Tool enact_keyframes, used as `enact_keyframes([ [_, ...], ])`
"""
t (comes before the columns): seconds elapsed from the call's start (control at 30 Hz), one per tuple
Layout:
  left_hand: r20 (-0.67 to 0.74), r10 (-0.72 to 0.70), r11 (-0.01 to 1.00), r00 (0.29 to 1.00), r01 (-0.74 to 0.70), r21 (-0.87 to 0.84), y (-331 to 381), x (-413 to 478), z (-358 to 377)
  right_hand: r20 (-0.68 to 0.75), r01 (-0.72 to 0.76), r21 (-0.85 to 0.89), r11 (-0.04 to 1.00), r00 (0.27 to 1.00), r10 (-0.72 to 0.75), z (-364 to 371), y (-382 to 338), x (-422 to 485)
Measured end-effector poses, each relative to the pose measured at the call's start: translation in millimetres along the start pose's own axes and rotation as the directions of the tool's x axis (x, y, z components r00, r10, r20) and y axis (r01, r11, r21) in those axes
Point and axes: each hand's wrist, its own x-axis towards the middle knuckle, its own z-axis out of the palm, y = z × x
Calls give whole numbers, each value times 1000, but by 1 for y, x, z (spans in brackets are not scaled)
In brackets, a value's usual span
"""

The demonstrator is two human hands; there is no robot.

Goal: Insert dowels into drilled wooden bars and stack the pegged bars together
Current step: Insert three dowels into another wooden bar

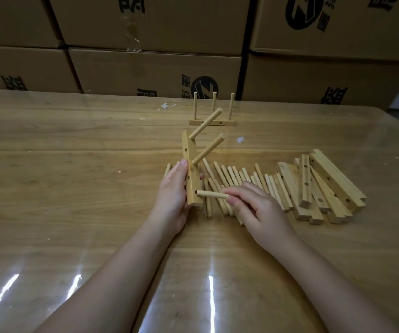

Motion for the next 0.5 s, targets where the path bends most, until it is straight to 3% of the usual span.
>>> enact_keyframes([
  [0.5,-29,117,990,993,-114,82,-9,4,-1,-59,122,-326,937,987,-149,-3,-18,3],
])
